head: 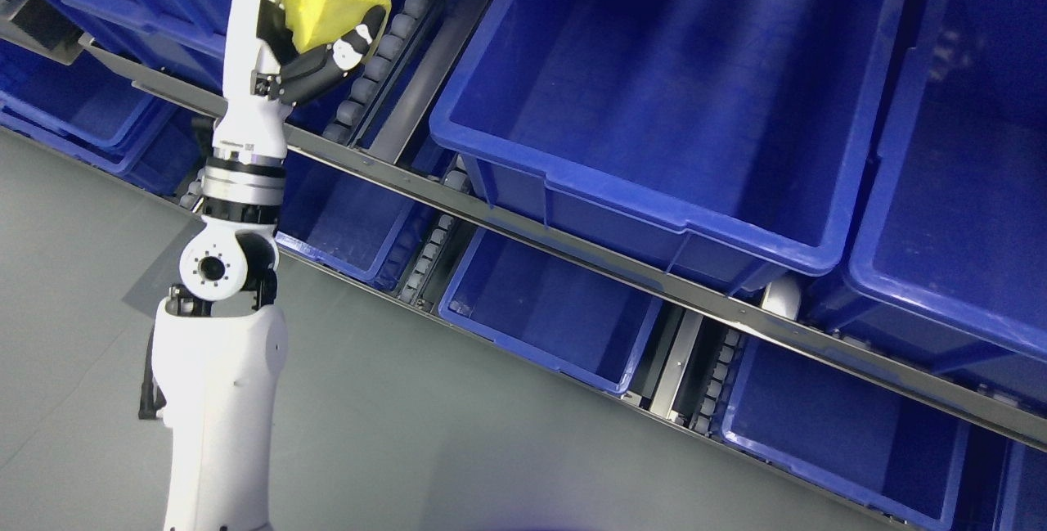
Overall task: Move yellow foam block to right shelf middle
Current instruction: 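Extend the left hand over the middle blue bin and release the cube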
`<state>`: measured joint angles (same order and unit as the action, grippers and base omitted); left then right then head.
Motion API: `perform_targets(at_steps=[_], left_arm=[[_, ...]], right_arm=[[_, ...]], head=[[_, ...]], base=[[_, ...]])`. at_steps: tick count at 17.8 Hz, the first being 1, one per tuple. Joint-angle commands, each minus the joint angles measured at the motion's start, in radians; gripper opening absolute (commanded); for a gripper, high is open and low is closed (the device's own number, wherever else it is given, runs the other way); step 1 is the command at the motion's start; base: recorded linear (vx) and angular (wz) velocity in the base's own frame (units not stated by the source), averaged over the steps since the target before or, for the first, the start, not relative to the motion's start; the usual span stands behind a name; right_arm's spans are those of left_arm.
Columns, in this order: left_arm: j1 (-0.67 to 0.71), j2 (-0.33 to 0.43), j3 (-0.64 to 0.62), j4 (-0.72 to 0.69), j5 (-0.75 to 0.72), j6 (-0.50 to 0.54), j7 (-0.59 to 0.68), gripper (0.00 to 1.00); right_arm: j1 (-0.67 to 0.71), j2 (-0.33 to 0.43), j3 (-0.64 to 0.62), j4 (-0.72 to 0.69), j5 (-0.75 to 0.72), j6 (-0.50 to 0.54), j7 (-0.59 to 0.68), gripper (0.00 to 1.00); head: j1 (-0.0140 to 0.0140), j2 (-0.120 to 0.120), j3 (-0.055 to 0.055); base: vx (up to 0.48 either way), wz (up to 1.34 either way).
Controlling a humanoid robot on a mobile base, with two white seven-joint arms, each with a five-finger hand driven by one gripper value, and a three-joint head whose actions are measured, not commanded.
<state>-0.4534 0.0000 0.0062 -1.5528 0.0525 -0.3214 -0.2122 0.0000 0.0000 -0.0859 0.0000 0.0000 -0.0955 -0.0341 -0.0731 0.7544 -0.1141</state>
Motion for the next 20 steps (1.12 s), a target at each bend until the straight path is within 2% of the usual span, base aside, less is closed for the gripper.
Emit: perform_targets(at_steps=[1, 4, 8, 11, 13, 14, 15, 20], left_arm=[[-0.174, 0.017, -0.100, 0.138, -0.003, 0.005, -0.007, 0.00], [-0.264, 0.017, -0.106, 0.191, -0.020, 0.022, -0.015, 0.00], [-0.352, 0.017, -0.170, 0.195, -0.139, 0.108, -0.082, 0.00], [-0.431, 0.017, -0.225, 0.253, -0.226, 0.157, -0.122, 0.00], [-0.497, 0.017, -0.270, 0.305, -0.288, 0.203, -0.209, 0.00], [-0.545, 0.017, -0.311, 0.353, -0.336, 0.253, -0.327, 0.00], [-0.568, 0.017, -0.340, 0.370, -0.344, 0.287, -0.387, 0.00], [-0.628, 0.017, -0.445, 0.390, -0.411, 0.381, -0.464, 0.01]], right_arm=[[0.001, -0.017, 0.000, -0.017, 0.003, 0.000, 0.000, 1.00], [0.001, -0.017, 0.000, -0.017, 0.003, 0.000, 0.000, 1.00], [0.001, -0.017, 0.000, -0.017, 0.003, 0.000, 0.000, 1.00], [0.001, -0.017, 0.000, -0.017, 0.003, -0.001, 0.000, 1.00], [0.001, -0.017, 0.000, -0.017, 0.003, 0.000, 0.000, 1.00], [0.001, -0.017, 0.000, -0.017, 0.003, 0.000, 0.000, 1.00], [0.001, -0.017, 0.000, -0.017, 0.003, 0.000, 0.000, 1.00], [0.001, -0.017, 0.000, -0.017, 0.003, 0.000, 0.000, 1.00]], head=[[0.0000, 0.000, 0.000], [0.0000, 0.000, 0.000], [0.0000, 0.000, 0.000], [0.0000, 0.000, 0.000], [0.0000, 0.000, 0.000], [0.0000, 0.000, 0.000], [0.0000, 0.000, 0.000], [0.0000, 0.000, 0.000]], base=[[0.064, -0.14], [0.054, -0.11], [0.040, -0.07], [0.046, -0.10], [0.044, -0.09], [0.055, -0.10], [0.045, -0.09], [0.030, -0.05]])
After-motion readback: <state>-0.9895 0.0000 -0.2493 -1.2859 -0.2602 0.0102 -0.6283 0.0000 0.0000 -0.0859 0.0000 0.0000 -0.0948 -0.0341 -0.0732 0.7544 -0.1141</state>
